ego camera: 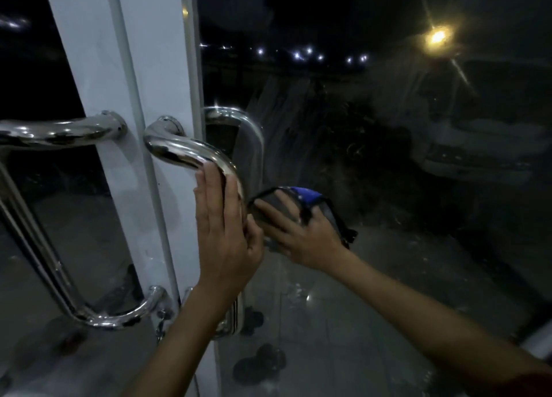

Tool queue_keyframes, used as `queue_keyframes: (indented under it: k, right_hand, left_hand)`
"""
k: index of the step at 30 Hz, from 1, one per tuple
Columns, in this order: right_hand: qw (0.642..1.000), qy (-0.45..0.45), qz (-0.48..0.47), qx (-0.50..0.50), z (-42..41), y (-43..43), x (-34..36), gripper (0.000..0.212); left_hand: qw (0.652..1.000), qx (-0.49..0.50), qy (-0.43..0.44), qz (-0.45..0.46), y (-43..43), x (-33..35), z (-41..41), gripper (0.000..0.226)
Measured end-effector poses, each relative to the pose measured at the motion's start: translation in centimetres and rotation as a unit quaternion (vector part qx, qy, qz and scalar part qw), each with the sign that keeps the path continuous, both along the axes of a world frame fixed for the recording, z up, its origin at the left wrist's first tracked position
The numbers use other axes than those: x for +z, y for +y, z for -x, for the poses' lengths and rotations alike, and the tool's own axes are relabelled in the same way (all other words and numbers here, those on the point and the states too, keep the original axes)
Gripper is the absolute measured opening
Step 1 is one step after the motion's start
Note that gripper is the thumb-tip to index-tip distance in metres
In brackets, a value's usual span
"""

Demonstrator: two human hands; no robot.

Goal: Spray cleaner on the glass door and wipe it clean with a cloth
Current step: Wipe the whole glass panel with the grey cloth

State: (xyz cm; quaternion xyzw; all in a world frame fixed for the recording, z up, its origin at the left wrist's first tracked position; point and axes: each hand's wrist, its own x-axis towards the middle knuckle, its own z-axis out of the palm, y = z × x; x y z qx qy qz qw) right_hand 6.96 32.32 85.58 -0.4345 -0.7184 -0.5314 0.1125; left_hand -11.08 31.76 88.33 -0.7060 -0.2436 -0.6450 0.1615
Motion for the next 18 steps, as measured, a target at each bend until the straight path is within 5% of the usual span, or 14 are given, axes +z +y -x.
queue_keyframes:
  k: [3, 10, 18]
  right_hand:
    - [0.998, 0.030, -0.059, -0.014, -4.5, -2.5, 1.8, 0.042]
    - [0.964, 0.219, -0.132, -0.071, 0.6, -0.1, 7.5, 0.060]
    - [0.998, 0.059, -0.010, -0.002, -4.2, -2.1, -1.5, 0.050]
  left_hand:
    - [1.000, 0.000, 0.008, 0.001, -0.2, -0.8, -0.2, 0.091]
    - [0.998, 0.064, 0.009, -0.010, -0.3, -1.5, -0.6, 0.086]
    - [0.996, 0.090, 0.023, -0.016, -0.3, -2.3, -0.6, 0.090]
